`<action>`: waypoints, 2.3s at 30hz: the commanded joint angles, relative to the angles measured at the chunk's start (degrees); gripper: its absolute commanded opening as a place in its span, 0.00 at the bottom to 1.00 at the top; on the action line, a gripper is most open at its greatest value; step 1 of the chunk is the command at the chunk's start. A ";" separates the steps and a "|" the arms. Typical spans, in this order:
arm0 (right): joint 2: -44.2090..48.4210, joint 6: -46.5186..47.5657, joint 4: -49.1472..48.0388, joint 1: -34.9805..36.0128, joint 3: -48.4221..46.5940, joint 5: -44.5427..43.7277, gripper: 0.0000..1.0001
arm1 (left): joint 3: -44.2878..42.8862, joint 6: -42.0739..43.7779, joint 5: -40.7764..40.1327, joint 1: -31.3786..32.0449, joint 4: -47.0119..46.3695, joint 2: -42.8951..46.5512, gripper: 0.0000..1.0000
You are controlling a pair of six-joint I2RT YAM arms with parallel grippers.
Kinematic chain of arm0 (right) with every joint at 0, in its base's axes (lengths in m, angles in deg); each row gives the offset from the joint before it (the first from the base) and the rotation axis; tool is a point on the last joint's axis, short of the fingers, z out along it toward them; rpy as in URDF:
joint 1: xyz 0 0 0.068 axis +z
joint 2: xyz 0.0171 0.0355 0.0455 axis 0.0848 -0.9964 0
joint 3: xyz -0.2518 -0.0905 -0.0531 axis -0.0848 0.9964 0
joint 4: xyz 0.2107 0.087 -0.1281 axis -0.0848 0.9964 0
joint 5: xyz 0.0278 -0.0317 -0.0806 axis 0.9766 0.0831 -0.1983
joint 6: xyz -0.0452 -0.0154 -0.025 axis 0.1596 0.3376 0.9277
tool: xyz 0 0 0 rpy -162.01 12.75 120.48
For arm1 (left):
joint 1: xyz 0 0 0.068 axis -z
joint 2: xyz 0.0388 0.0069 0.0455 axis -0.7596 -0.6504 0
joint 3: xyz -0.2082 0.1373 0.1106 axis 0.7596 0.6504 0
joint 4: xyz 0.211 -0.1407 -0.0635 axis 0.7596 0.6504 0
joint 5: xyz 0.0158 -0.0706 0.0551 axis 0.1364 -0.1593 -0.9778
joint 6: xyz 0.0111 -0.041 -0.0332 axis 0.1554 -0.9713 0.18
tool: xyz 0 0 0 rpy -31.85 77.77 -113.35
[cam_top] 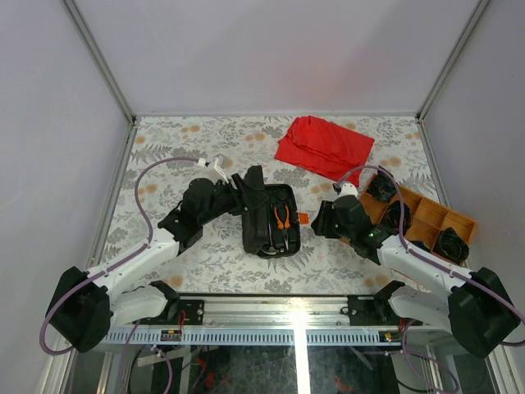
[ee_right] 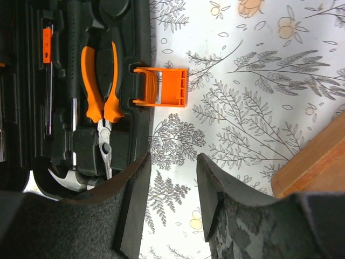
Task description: Sort the tools into containers
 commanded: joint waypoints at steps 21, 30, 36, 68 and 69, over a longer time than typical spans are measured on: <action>16.10 -4.11 6.31 0.45 4.54 -10.91 0.50 | -4.17 0.85 0.49 4.95 5.06 -10.28 0.56; 16.54 -4.12 5.98 0.46 4.94 -10.75 0.51 | -7.45 2.85 -1.61 5.88 8.34 -10.68 0.63; 16.42 -4.65 5.72 0.44 5.08 -10.17 0.55 | -7.65 4.54 -7.17 5.90 14.06 -11.10 0.72; 4.73 -4.68 -5.38 -1.59 3.79 1.70 0.71 | -6.80 6.22 -20.20 7.04 20.48 -27.14 0.73; 3.66 -4.30 -5.93 -2.04 3.47 2.20 0.71 | -6.34 6.31 -20.22 7.07 20.47 -27.27 0.72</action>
